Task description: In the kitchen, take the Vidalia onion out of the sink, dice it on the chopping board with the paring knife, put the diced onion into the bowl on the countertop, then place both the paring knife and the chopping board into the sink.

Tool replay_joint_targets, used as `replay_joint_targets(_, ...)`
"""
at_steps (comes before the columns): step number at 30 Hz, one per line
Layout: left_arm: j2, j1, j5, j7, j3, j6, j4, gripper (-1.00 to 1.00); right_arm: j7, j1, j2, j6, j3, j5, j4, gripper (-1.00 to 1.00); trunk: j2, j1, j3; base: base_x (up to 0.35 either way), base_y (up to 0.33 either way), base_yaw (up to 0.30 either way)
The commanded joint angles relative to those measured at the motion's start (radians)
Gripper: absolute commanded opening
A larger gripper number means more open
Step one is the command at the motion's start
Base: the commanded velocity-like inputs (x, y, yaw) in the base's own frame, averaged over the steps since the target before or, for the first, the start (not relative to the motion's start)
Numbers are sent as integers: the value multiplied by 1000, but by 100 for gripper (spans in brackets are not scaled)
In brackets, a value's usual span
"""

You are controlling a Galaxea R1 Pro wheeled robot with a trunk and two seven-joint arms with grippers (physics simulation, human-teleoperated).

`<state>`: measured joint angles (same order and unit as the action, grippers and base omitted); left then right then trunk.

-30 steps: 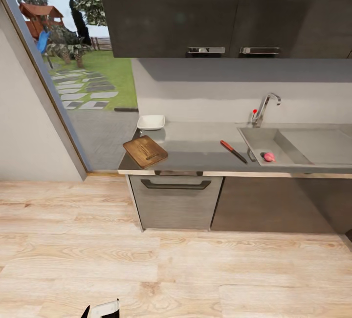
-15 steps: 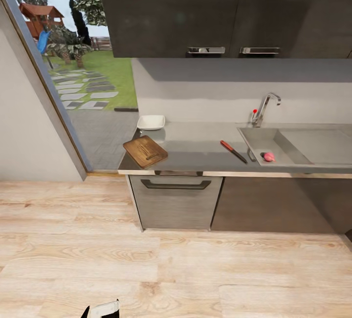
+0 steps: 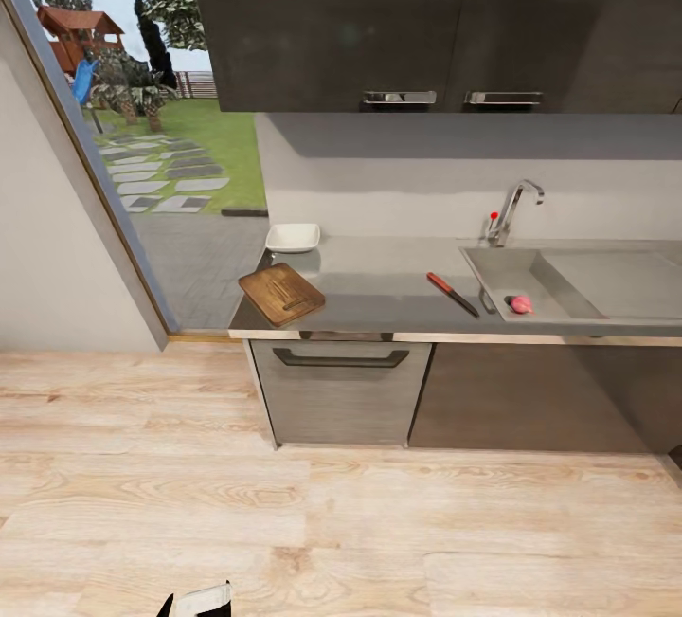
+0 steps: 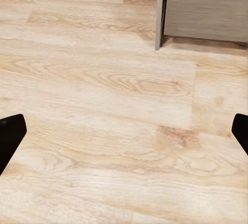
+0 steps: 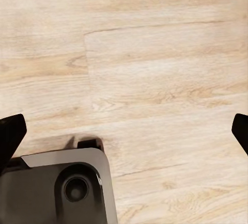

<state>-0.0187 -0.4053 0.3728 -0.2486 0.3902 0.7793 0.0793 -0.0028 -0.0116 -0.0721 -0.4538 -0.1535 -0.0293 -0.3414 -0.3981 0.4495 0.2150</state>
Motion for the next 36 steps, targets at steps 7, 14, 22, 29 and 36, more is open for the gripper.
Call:
replay_joint_targets(7, 0, -1, 11, -8, 6, 5, 4, 100, 0, 0, 0, -3, 0, -3, 0, 100, -2, 1, 2, 0, 0, 0)
replay_joint_targets(14, 0, -2, 11, -6, 6, -49, 3, 100, 0, -1, 0, -4, 0, -3, 0, 100, -2, 1, 2, 0, 0, 0)
replay_joint_targets(22, 0, -2, 12, -5, 6, -81, 2, 100, 0, -1, 0, -4, 0, -3, 1, 100, -2, 1, 2, 0, 0, 0)
replay_joint_targets(29, 0, -2, 12, -4, 6, -83, 2, 100, -1, -1, 0, -4, 0, -3, 1, 100, -2, 1, 2, 0, 0, 0)
replay_joint_targets(36, 1, -2, 12, -4, 6, -83, 2, 100, -8, -1, 5, 2, 0, -3, -37, 100, -2, 1, 2, 31, 89, 0)
